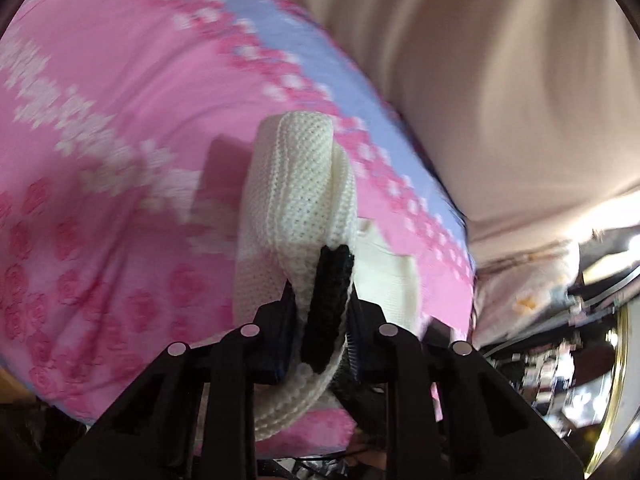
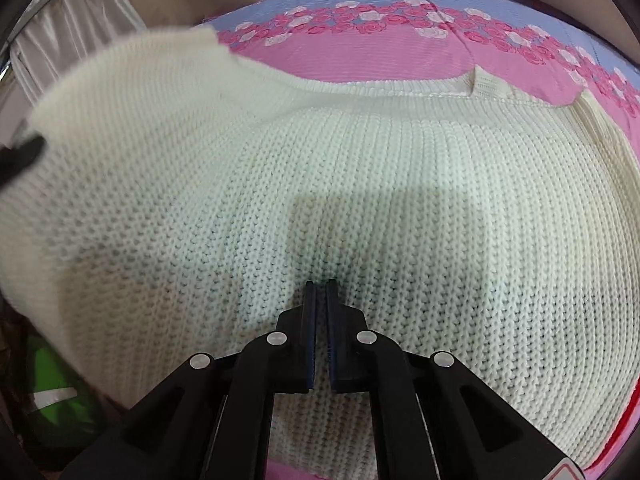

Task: Fold small clothes

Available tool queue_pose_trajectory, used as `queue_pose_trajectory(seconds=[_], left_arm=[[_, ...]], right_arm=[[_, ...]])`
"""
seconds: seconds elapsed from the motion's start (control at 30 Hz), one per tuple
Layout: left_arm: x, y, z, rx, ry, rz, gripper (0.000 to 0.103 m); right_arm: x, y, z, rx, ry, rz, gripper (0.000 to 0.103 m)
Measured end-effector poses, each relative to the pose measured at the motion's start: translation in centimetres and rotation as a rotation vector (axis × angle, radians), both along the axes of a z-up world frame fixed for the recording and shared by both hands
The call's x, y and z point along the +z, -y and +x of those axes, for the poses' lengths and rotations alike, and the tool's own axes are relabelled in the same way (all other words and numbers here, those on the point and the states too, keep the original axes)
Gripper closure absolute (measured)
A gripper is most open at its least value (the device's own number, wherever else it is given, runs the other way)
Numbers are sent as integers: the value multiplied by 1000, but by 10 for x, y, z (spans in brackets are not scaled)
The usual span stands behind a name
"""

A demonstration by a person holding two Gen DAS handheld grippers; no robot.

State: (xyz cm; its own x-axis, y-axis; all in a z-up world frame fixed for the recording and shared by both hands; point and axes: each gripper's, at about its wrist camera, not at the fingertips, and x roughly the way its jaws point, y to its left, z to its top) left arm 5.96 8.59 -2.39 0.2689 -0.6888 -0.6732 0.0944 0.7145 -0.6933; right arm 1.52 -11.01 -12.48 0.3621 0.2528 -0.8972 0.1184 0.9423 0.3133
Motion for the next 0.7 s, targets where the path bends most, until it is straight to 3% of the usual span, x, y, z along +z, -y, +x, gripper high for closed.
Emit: queue_pose_trajectory(seconds=[0.13, 0.27, 0.4, 0.57, 0.63, 0.7], left_arm=[[22, 70, -8, -128, 52, 7, 82], [25, 133, -20, -223, 69, 53, 82], [9, 186, -31, -291, 48, 101, 82], [-35, 243, -44, -322, 33, 248, 73], [-30, 241, -51, -295, 38, 216, 73], [-5, 228, -55, -275, 81, 174, 61]], right_arm=[[12, 27, -25, -69, 24, 119, 98], [32, 69, -77, -138, 73, 126, 95], [37, 115, -138, -245, 74, 138, 94], [28, 148, -172, -349, 47, 190, 91], [36, 157, -178, -376, 63, 207, 84], [48, 163, -182, -389, 110, 231, 53]])
